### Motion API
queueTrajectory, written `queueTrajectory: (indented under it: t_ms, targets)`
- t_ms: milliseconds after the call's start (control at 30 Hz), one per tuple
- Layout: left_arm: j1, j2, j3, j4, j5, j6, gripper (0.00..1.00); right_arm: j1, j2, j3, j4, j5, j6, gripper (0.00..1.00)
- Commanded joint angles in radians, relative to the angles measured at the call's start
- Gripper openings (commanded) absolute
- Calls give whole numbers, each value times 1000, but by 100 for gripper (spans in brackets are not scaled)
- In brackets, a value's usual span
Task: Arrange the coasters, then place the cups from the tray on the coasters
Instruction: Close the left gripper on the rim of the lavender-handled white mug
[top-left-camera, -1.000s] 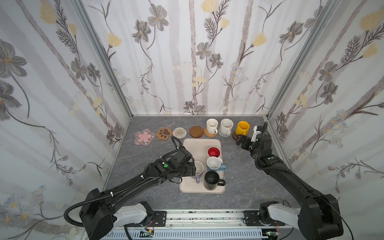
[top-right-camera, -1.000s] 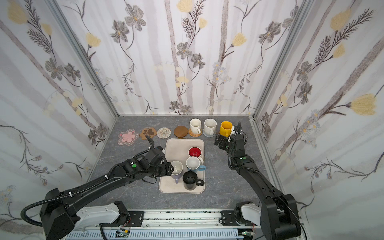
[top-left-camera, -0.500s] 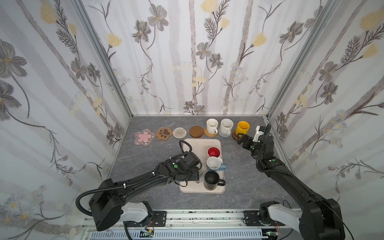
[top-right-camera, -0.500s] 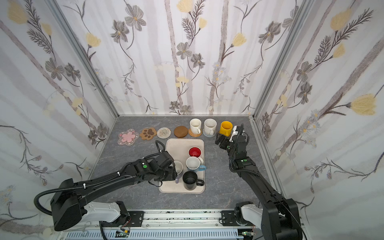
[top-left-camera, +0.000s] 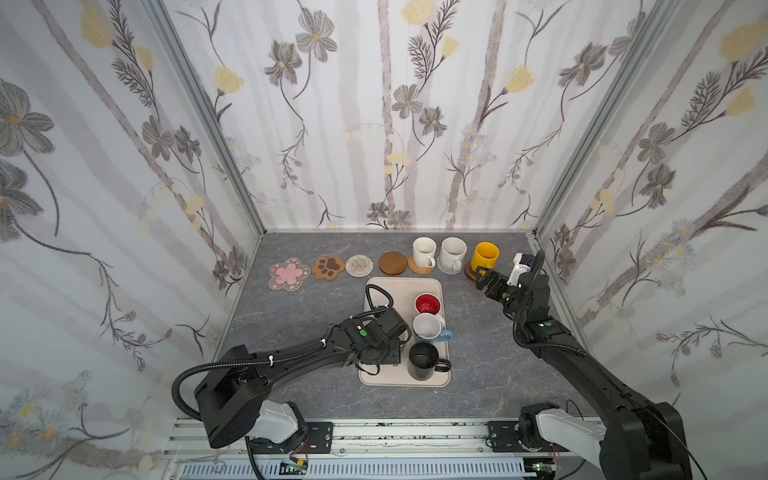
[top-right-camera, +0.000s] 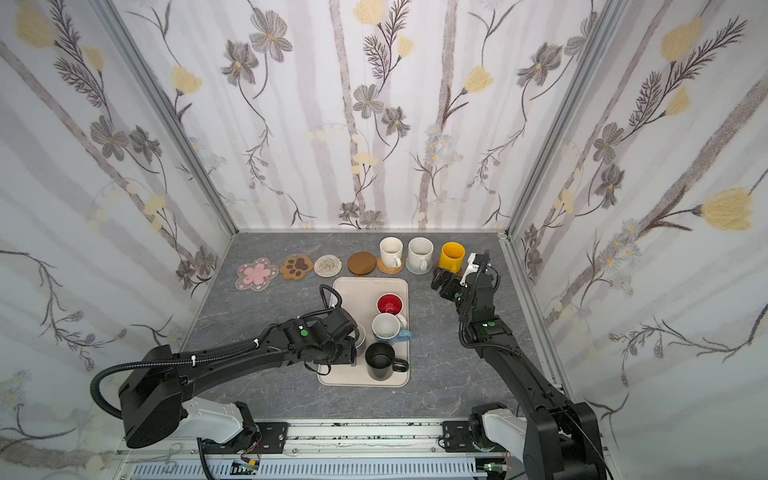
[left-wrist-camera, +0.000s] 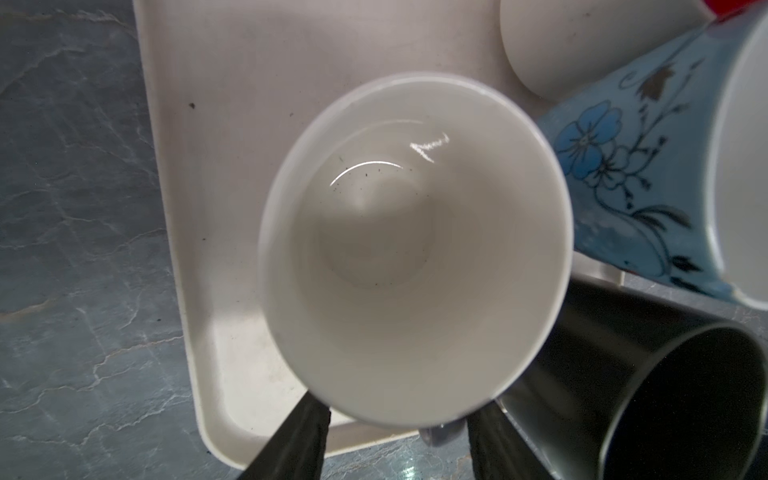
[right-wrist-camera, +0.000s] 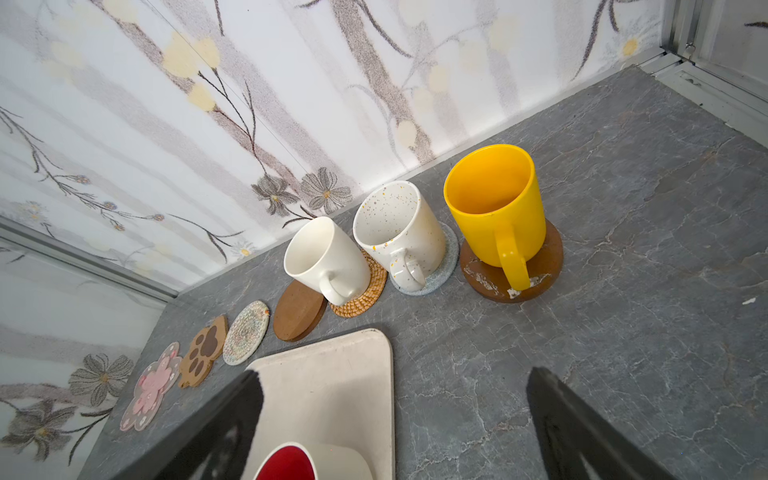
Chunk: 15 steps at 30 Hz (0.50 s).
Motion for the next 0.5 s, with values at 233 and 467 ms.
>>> queueTrajectory:
  t_ms: [233,467]
  targets:
    - [0,22,1,30,-27,-6,49,-3,-14,-8,46,-5,15,100]
    - [1,64,13,34,-47,13,39,-3,-17,-9,45,-9,16,100]
